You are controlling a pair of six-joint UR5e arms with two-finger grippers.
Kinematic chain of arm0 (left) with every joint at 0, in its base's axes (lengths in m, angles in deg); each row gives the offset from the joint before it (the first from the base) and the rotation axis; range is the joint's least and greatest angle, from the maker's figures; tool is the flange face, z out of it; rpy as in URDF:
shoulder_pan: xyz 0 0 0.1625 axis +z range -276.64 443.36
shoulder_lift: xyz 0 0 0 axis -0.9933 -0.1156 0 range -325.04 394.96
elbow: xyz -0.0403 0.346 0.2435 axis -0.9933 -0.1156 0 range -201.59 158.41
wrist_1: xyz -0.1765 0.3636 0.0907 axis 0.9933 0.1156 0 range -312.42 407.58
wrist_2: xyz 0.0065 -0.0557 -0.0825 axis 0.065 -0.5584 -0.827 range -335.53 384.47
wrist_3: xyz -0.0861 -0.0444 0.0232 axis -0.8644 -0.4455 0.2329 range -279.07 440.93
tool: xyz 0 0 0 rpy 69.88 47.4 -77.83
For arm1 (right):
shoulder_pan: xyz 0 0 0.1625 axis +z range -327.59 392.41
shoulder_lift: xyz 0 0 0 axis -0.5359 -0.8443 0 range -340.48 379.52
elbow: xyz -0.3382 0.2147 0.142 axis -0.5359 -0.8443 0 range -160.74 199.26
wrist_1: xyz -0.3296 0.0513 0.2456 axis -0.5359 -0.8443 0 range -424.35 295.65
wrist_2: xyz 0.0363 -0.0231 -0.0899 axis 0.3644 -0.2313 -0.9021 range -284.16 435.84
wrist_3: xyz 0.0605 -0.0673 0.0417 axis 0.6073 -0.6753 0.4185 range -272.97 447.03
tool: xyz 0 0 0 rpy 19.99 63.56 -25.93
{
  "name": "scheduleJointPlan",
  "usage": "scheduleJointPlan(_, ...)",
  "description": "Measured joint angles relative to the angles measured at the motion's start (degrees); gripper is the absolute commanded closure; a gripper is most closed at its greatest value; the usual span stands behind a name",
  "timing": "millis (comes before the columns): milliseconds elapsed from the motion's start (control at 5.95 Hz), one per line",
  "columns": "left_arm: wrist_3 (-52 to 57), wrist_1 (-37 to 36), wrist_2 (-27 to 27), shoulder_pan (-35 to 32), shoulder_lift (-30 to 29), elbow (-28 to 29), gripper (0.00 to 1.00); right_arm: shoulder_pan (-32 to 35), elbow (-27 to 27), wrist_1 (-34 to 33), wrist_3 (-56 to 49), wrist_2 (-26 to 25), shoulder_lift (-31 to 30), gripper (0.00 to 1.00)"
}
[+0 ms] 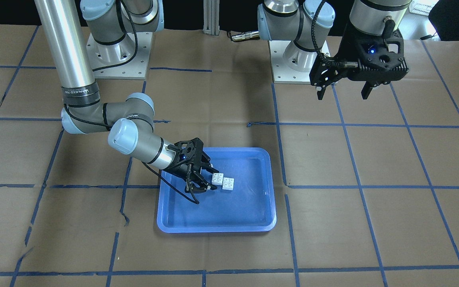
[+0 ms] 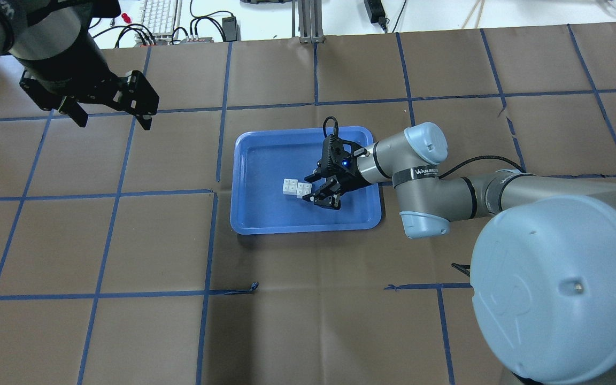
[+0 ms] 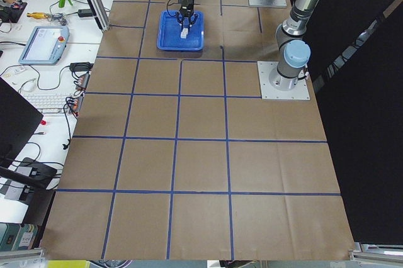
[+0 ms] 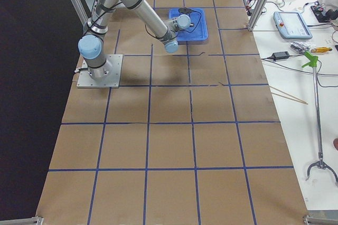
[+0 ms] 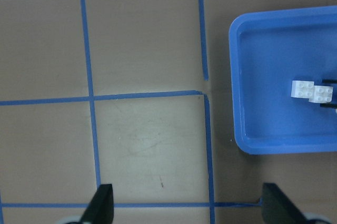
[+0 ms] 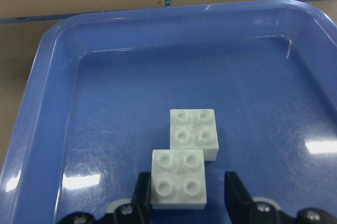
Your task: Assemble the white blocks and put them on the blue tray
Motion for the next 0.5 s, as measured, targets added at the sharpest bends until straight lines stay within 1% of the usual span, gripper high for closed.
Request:
scheduleJointPlan(168,-0.06,-0.42,0.18,0.01,0.43,-0.47,0.00,-0.08,-0.08,-0.07,0.00,0.07,0.20,0.44)
scheduleJointPlan(504,-0.12,-2.84,0.10,-0.50,-0.72,-0.66,0.00,-0.07,-0.54,-0.17,0.00,0.03,0.32,0.45)
